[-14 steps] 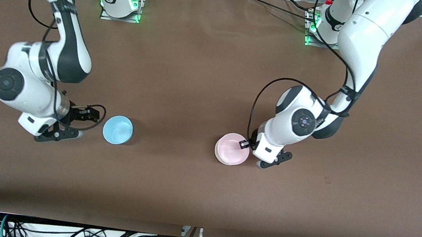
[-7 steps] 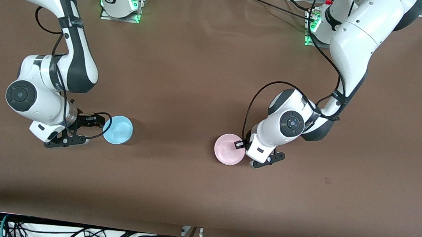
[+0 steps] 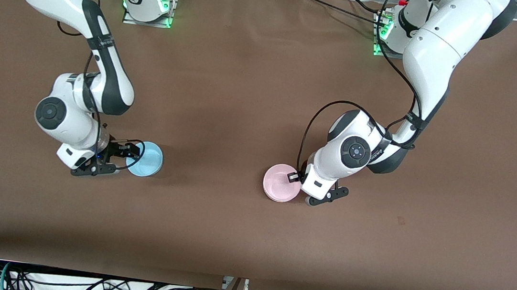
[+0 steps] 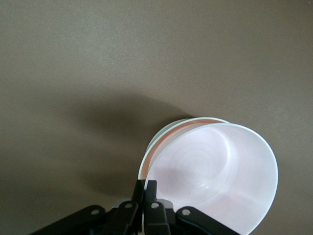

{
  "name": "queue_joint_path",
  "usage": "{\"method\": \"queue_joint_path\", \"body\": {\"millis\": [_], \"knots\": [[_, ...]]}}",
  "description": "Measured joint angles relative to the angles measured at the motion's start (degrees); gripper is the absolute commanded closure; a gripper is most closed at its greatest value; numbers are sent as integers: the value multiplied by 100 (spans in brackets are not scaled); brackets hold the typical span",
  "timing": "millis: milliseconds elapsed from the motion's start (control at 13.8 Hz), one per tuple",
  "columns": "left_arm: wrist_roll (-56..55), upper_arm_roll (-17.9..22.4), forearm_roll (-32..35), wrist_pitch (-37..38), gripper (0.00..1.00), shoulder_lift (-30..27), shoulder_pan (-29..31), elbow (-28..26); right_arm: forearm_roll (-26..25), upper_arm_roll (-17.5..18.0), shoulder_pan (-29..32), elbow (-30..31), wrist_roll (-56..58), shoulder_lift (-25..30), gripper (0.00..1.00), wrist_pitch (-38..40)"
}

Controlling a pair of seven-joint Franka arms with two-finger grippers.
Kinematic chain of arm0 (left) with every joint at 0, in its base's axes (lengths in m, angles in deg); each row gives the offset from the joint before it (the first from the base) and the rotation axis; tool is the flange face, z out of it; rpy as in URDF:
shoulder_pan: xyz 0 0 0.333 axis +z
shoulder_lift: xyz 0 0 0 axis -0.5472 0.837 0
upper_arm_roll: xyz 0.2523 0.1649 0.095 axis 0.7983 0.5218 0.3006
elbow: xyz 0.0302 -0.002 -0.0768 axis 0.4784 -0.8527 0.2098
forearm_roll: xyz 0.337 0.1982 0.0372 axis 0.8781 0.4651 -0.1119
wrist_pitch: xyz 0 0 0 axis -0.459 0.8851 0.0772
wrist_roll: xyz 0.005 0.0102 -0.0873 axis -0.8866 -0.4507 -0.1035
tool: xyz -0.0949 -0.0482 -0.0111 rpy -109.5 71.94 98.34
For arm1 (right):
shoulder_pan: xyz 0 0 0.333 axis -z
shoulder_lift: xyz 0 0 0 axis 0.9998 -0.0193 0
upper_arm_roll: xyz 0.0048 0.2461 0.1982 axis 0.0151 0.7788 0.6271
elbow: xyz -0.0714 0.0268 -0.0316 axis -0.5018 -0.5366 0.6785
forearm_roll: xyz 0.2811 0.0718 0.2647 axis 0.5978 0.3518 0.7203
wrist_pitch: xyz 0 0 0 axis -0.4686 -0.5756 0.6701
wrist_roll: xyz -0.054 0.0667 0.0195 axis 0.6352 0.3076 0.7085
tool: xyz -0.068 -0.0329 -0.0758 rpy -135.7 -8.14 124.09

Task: Stack pink and blue bowls on white bowl
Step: 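Open the left gripper while the right gripper grasps the blue bowl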

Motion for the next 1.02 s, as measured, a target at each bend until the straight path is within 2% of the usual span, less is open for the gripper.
{"method": "queue_joint_path", "body": {"millis": [291, 364, 509, 582, 655, 1018], "knots": [[0, 0, 0, -146, 100, 110, -3, 0, 64, 0, 31, 87, 0, -18, 56, -138], [0, 0, 1, -148, 89, 110, -4, 1, 75, 0, 31, 90, 0, -34, 63, -138], [-5, 0, 1, -153, 24, 112, -5, 2, 224, 0, 30, 90, -1, -82, 82, -141], [-15, 0, 1, -170, 0, 112, -5, 2, 300, 3, 29, 90, -1, -103, 92, -147], [-32, 0, 1, -178, 0, 112, -3, 6, 339, 7, 27, 90, -1, -112, 100, -151], [-63, 2, 1, -84, 0, 101, 44, 129, 491, 80, 8, -69, -1, -75, 100, -31]]}}
